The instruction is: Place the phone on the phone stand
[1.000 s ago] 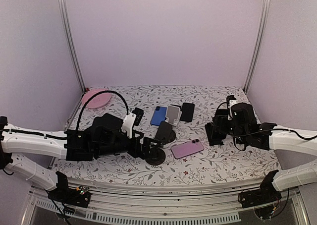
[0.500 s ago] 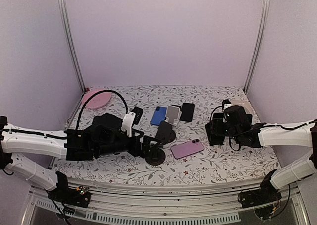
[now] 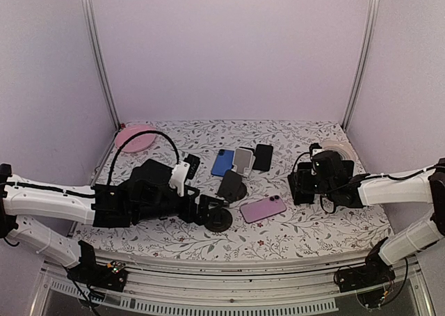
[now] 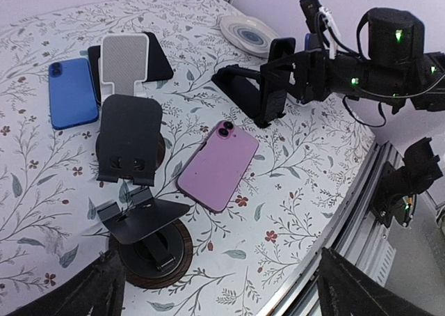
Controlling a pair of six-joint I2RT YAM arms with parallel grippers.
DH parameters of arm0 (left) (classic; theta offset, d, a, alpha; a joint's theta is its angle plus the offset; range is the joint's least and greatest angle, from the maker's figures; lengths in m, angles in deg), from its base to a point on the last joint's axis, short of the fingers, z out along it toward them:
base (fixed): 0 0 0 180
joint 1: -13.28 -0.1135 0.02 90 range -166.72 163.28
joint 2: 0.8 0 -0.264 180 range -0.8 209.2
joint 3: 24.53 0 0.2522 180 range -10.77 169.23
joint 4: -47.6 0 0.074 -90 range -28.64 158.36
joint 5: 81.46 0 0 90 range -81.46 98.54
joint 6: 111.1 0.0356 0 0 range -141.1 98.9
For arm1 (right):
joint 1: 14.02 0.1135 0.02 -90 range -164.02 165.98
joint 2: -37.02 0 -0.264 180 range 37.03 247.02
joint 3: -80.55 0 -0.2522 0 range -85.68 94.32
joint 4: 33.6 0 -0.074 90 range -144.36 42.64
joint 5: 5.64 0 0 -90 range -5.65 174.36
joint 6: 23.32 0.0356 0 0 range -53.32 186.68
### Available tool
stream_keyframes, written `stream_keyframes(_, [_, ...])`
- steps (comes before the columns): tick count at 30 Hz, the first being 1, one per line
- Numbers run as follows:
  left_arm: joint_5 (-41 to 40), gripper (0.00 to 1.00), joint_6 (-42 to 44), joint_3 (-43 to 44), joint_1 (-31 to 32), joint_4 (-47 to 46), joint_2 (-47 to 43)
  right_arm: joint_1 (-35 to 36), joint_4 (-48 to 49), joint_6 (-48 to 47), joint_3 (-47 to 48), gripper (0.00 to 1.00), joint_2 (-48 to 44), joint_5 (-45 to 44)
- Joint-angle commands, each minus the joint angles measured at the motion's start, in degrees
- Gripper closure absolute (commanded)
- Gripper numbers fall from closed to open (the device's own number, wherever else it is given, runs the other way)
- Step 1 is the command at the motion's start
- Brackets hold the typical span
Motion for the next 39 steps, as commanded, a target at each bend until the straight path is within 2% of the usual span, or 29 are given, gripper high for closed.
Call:
stream_keyframes(1, [0.15, 0.03, -0.22, -0.72, -0.98, -1.29, -0.98, -0.33, 2.91, 0.89, -0.33, 0.69, 1.11, 0.81])
stream_keyframes(10, [0.37, 0.03, -0.24, -0.72, -1.01, -1.47, -0.89, -0.34, -0.65, 2.38, 0.4, 0.62, 0.87, -0.22])
stream_keyframes(13, [0.36, 0.03, -0.24, -0.72, -1.03, -1.47, -0.78, -0.33, -2.45, 2.35, 1.22, 0.51, 0.67, -0.22])
stream_keyframes(21, [0.8, 0.03, -0.23, -0.46, -1.11, -1.81, -0.1, -0.32, -7.22, 2.5, 3.63, 0.14, 0.64, 0.22])
stream_keyframes(25, [0.81, 0.03, -0.15, -0.46, -1.16, -1.73, -0.1, -0.33, -8.17, 2.67, 4.49, 0.04, 0.26, 0.61])
stream_keyframes(27, [0.97, 0.03, -0.08, -0.44, -1.15, -1.73, -0.1, -0.33, -8.69, 2.68, 4.81, 0.01, -0.16, 0.84])
stream_keyframes(39, [1.23, 0.04, 0.83, 0.29, -1.2, -1.47, 0.98, -0.33, -12.99, 2.85, 7.21, 0.01, -5.75, 1.69])
